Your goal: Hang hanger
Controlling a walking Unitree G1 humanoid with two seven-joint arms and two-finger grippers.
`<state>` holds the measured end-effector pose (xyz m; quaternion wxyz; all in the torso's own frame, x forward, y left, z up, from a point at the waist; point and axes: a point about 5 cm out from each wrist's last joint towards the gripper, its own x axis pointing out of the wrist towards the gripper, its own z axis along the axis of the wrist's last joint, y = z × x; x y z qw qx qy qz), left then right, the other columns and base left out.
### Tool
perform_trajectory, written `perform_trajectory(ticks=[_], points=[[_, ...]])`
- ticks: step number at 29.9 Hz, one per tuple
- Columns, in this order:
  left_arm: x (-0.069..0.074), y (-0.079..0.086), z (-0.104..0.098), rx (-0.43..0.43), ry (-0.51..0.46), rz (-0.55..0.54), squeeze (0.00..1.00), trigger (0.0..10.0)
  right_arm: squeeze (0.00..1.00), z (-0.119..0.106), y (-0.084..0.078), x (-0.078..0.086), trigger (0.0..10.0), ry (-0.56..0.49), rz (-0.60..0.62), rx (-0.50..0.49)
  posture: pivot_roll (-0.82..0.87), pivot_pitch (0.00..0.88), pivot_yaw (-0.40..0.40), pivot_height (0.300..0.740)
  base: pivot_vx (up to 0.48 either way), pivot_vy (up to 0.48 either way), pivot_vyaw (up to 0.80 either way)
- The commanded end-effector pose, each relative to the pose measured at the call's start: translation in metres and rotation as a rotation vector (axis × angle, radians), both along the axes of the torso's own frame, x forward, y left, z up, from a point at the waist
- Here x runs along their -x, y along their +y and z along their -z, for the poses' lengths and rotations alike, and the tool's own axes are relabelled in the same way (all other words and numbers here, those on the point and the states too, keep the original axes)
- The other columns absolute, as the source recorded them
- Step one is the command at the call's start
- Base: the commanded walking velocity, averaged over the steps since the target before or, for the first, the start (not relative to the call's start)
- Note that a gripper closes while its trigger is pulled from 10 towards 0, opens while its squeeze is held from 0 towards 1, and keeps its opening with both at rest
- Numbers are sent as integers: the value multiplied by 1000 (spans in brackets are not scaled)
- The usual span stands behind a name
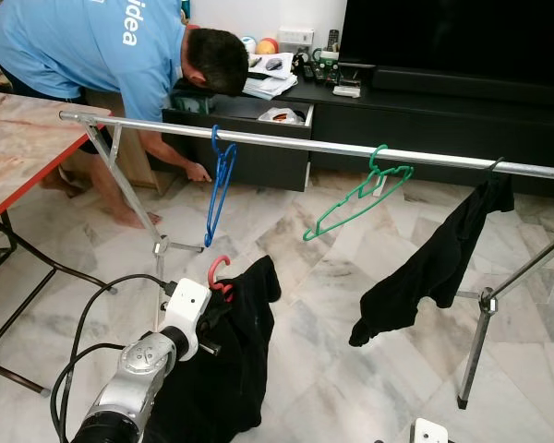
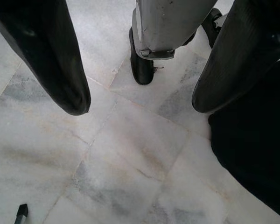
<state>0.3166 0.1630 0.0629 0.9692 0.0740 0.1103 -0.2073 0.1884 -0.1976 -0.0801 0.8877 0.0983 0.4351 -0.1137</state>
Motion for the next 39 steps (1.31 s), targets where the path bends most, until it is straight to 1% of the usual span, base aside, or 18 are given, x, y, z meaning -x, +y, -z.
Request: perform_trajectory(ticks=[1, 15, 39], points=[[-1, -2, -8, 7, -48, 21, 0, 0, 0, 2, 0, 3, 10000, 17, -2, -1, -61, 105, 1, 740, 0, 0, 0], [0, -9, -11, 49, -61, 68, 0, 0, 0, 2, 1, 2, 10000, 16, -1, -4, -59, 103, 1, 740, 0, 0, 0], [1, -13, -13, 65, -77, 67, 0, 0, 0, 1, 0, 2, 10000, 15, -3, -3, -58, 111, -7, 740, 0, 0, 0]])
